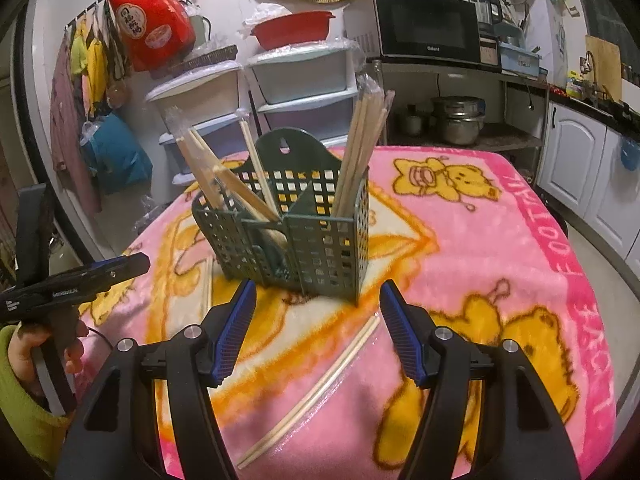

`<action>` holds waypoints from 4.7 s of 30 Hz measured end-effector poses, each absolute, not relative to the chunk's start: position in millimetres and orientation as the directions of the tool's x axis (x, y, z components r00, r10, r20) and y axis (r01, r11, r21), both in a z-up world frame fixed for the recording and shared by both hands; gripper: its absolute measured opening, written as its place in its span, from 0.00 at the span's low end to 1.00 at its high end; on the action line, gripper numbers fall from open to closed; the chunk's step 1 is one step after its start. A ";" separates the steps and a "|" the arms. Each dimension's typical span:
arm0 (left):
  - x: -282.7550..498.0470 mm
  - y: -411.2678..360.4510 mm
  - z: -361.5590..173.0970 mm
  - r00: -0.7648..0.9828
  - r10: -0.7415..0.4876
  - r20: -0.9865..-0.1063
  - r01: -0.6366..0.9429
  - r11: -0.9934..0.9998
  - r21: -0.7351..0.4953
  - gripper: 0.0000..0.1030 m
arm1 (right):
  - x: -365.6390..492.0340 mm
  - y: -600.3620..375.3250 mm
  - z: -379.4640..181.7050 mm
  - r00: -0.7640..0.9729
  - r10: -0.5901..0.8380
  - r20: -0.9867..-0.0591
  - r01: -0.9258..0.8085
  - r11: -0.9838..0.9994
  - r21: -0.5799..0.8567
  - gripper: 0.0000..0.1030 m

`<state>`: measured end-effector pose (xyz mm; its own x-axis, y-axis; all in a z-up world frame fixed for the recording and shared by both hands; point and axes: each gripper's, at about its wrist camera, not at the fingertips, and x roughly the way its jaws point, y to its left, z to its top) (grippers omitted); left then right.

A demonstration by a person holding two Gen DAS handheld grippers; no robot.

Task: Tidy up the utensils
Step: 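Withdraw both open tools from the holder toward the last loose chopsticks, then close both tools on the last loose chopsticks beside the holder, then lift the chopsticks with both tools up over the green holder, then lower chopsticks into the green holder and open both tools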

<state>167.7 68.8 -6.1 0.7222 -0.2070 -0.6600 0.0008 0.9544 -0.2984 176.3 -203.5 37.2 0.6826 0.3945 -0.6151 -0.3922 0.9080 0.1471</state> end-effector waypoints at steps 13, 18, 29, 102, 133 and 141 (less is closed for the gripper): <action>207.4 81.7 -38.5 0.647 -0.265 -0.715 -0.038 0.925 -0.377 0.60 | 221.9 -217.3 -12.9 0.594 0.349 -0.725 -0.333 0.927 0.173 0.59; 227.3 87.6 -43.1 0.630 -0.294 -0.719 -0.056 0.906 -0.420 0.50 | 242.5 -216.6 -32.7 0.546 0.350 -0.761 -0.323 0.926 0.194 0.51; 263.8 100.4 -64.9 0.586 -0.306 -0.750 -0.146 0.871 -0.469 0.42 | 263.7 -213.0 -51.2 0.503 0.350 -0.791 -0.292 0.929 0.225 0.50; 166.0 -2.7 151.6 0.766 -0.547 -0.337 0.405 0.818 -0.408 0.04 | 173.4 -217.3 136.5 0.791 0.484 -0.373 -0.466 0.873 0.145 0.05; 221.7 -7.0 230.5 0.863 -0.450 -0.228 0.367 0.870 -0.329 0.04 | 211.6 -216.0 208.5 0.871 0.458 -0.181 -0.446 0.889 0.101 0.05; 241.9 0.6 230.2 0.891 -0.391 -0.230 0.317 0.900 -0.298 0.04 | 225.4 -210.6 220.6 0.877 0.463 -0.126 -0.454 0.886 0.094 0.05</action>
